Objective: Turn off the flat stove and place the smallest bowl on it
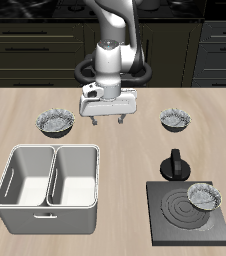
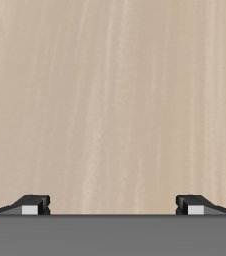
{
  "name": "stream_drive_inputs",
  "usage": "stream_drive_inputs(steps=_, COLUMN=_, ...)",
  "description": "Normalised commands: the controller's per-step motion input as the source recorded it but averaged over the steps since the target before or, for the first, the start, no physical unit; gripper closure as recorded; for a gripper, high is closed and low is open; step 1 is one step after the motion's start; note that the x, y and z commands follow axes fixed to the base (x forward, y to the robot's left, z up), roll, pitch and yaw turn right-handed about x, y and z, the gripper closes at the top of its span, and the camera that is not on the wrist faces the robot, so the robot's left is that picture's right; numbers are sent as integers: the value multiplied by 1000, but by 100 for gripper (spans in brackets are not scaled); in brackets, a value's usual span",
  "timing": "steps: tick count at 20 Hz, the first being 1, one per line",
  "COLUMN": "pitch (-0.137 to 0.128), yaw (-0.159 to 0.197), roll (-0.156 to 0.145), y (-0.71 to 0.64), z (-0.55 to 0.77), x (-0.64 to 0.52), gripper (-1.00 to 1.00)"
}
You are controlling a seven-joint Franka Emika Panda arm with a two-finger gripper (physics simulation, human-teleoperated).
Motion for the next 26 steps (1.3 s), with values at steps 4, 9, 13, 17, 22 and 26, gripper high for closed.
stream_drive_inputs(steps=4, pitch=72, yaw=-85, roll=-38, y=-124, z=-607, x=-251, gripper=-100)
stream_drive_inputs(steps=9, pitch=70, yaw=-199, roll=83, y=-88, z=-612, x=-242, gripper=-100)
stream_drive_inputs(steps=13, pitch=0, yaw=0, roll=0, y=151, z=-168, x=-393, gripper=-100)
stream_drive_inputs(steps=17, pitch=0, yaw=0, roll=0, y=301, z=-231, x=-192, gripper=-100)
stream_drive_inputs(steps=22, pitch=0, yaw=0, roll=0, y=334, z=-144, x=20, gripper=-100)
stream_drive_inputs(steps=26, pitch=0, yaw=0, roll=0, y=249, z=-35, x=43, gripper=-100)
